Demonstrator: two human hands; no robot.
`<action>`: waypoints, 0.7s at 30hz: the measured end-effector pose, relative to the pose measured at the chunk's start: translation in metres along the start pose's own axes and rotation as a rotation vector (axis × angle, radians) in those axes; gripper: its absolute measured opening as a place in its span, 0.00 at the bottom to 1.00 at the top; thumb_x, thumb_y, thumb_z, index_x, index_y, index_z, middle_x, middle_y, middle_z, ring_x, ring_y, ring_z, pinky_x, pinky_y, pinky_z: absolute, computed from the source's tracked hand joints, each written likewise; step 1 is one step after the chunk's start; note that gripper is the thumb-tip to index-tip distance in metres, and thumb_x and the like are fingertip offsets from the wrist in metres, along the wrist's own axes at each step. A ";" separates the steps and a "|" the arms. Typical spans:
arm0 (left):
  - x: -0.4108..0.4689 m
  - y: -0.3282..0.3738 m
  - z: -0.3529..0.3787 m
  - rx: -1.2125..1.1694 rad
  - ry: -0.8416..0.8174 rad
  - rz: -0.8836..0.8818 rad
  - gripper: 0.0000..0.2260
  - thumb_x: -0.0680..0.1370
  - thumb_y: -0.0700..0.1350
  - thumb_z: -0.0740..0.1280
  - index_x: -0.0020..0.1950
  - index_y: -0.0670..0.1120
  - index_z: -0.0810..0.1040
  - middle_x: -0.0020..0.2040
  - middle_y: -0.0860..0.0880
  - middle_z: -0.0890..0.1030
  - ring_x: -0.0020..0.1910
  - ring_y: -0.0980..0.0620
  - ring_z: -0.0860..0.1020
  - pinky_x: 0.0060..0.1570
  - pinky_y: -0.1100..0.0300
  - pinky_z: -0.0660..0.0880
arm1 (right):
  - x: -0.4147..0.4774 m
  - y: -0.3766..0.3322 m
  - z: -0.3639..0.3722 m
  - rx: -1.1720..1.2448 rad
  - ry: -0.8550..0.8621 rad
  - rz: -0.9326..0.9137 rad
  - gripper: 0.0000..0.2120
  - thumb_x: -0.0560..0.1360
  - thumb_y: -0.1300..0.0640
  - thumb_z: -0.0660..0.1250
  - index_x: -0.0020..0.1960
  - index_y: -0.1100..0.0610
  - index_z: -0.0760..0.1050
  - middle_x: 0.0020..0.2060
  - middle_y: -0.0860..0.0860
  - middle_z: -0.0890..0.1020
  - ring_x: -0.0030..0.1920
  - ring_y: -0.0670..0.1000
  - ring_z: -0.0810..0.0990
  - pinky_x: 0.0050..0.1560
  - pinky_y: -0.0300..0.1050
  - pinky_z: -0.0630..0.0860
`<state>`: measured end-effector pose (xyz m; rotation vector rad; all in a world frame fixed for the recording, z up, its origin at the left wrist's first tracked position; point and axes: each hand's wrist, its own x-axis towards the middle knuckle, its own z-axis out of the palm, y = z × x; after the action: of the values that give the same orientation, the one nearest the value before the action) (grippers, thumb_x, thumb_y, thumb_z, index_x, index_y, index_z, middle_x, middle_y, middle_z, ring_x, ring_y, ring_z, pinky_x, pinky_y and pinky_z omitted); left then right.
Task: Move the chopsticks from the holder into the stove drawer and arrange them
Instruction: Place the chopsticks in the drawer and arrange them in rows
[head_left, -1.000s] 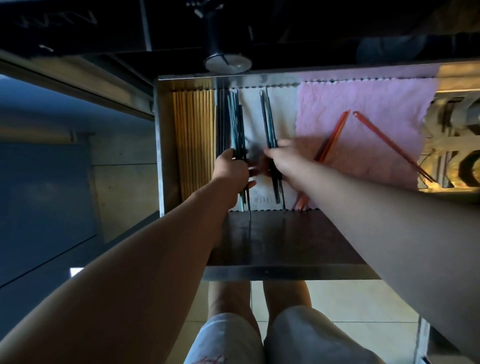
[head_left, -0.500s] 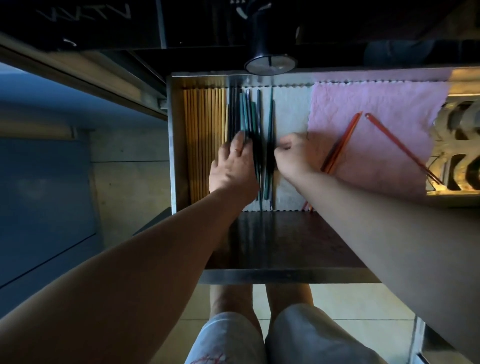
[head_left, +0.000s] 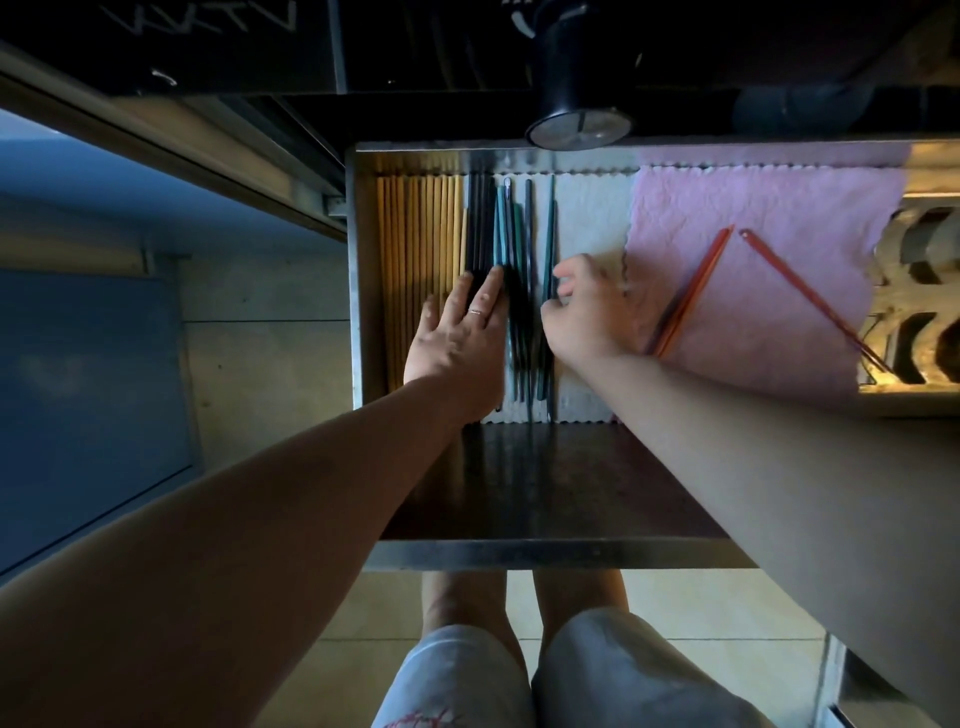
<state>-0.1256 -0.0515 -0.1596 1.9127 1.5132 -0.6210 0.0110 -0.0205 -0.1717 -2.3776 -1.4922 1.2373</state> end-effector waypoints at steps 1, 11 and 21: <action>-0.001 -0.001 0.000 0.020 -0.006 0.018 0.36 0.80 0.41 0.57 0.80 0.51 0.37 0.78 0.54 0.30 0.78 0.48 0.35 0.76 0.43 0.42 | 0.000 0.000 0.002 -0.003 0.007 -0.035 0.16 0.74 0.63 0.63 0.62 0.56 0.74 0.57 0.56 0.79 0.52 0.57 0.79 0.46 0.41 0.71; -0.012 -0.013 0.001 0.225 -0.057 0.141 0.35 0.79 0.41 0.62 0.80 0.56 0.44 0.79 0.52 0.32 0.78 0.43 0.38 0.73 0.37 0.49 | 0.001 -0.002 0.000 -0.038 -0.074 -0.036 0.17 0.76 0.60 0.63 0.63 0.51 0.77 0.62 0.55 0.76 0.57 0.55 0.79 0.56 0.44 0.75; -0.010 -0.009 -0.001 0.245 0.017 0.206 0.30 0.78 0.45 0.65 0.77 0.57 0.58 0.81 0.51 0.47 0.78 0.42 0.47 0.73 0.40 0.55 | 0.001 0.007 0.005 -0.035 -0.067 -0.048 0.18 0.75 0.61 0.63 0.63 0.52 0.78 0.61 0.55 0.78 0.56 0.54 0.79 0.51 0.36 0.69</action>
<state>-0.1372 -0.0560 -0.1533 2.2290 1.2752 -0.7244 0.0136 -0.0251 -0.1788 -2.3287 -1.5927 1.3039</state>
